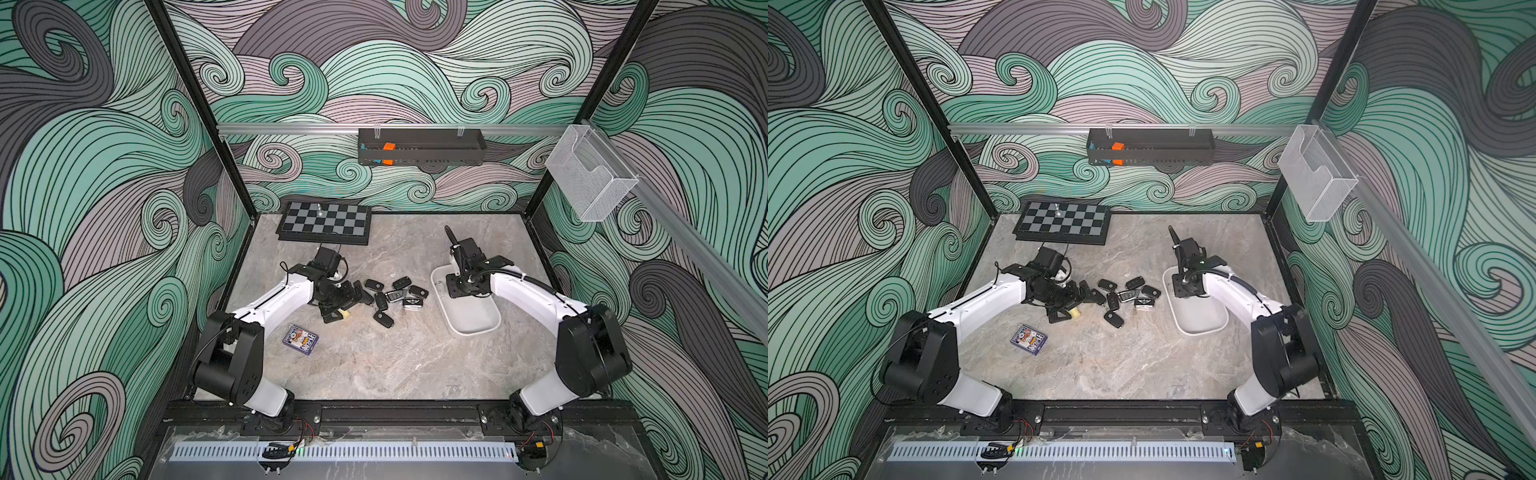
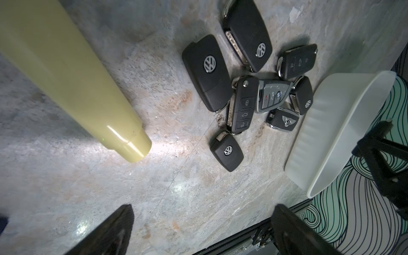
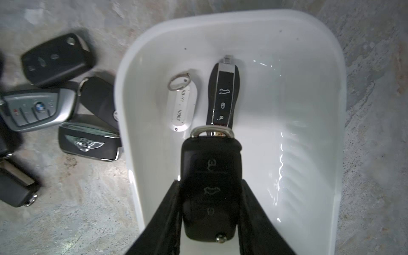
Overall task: Place the car key into the storage box
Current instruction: Place the car key in the storage box.
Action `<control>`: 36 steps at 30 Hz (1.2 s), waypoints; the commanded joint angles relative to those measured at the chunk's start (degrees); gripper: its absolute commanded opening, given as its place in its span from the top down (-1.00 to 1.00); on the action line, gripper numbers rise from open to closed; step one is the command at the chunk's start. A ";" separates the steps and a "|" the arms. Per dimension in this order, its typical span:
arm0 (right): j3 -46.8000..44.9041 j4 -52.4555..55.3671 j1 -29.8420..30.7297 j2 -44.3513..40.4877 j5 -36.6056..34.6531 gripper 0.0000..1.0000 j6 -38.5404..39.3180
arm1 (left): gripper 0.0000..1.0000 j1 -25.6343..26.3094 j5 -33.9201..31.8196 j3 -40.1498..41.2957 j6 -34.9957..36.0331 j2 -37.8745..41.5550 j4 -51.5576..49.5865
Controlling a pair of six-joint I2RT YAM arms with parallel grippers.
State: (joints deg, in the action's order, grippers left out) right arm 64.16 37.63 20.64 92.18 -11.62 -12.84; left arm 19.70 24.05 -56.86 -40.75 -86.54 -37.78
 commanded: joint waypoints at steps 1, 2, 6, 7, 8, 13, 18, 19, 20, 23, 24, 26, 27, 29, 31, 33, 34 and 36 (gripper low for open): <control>2.48 0.06 -2.77 3.10 -0.57 0.50 1.19 | -0.97 0.37 -0.75 0.10 1.57 0.65 -1.71; 2.99 0.08 -3.45 4.08 -0.73 0.50 1.37 | -0.97 0.42 -0.91 0.08 1.79 0.67 -2.00; 5.44 0.03 -6.31 8.06 -0.91 0.49 1.51 | -0.97 0.35 -1.38 -0.59 2.52 0.41 -3.19; 5.98 0.05 -6.93 8.79 -0.62 0.49 1.64 | -0.97 0.41 -1.46 -0.83 2.69 0.35 -3.42; 6.50 0.06 -7.47 9.39 -0.39 0.48 1.76 | -0.97 0.36 -1.55 -1.01 2.78 0.41 -3.68; 8.90 0.07 -8.71 13.18 0.30 0.46 3.24 | -0.97 0.36 -1.99 -2.08 3.13 -0.23 -4.45; 10.20 -0.10 -8.72 15.75 1.52 0.43 2.83 | -0.97 0.39 -2.17 -3.21 3.55 -0.89 -5.45; 10.53 -0.11 -8.69 16.31 1.59 0.43 2.90 | -0.97 0.39 -2.25 -3.47 3.62 -1.01 -5.66; 10.76 -0.14 -8.69 16.78 1.60 0.42 2.91 | -0.97 0.40 -2.36 -3.65 3.66 -1.07 -5.80; 11.37 -0.11 -8.72 18.13 1.69 0.39 3.00 | -0.97 0.35 -2.52 -4.21 3.92 -1.27 -6.46; 11.49 -0.10 -8.74 18.44 1.78 0.37 3.05 | -0.97 0.40 -2.61 -4.38 4.01 -1.34 -6.58; 11.58 -0.16 -8.74 18.89 1.93 0.33 2.99 | -0.97 0.39 -2.70 -4.66 4.17 -1.33 -6.89; 11.60 -0.09 -8.78 18.91 1.97 0.28 2.95 | -0.97 0.39 -2.70 -4.75 4.19 -1.35 -6.87; 11.51 -0.10 -8.74 18.63 2.03 0.19 2.91 | -0.97 0.39 -2.70 -4.90 4.32 -1.35 -6.97; 11.38 -0.07 -8.70 17.50 2.60 0.08 2.82 | -0.97 0.39 -2.70 -5.01 4.38 -1.40 -7.18; 10.95 0.08 -8.69 15.22 2.61 0.01 2.74 | -0.97 0.41 -2.61 -5.19 4.61 -1.55 -7.21; 10.58 0.20 -8.69 13.64 2.56 -0.04 2.76 | -0.97 0.35 -2.61 -5.36 4.71 -1.70 -7.24; 9.42 0.33 -8.72 10.27 2.24 -0.08 2.65 | -0.97 0.39 -2.52 -5.61 4.89 -1.80 -7.42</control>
State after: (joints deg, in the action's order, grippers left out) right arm 74.04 37.60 11.92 108.55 -9.87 -10.11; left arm 19.70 22.06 -60.23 -37.30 -87.68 -43.35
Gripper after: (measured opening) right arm 0.537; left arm 0.986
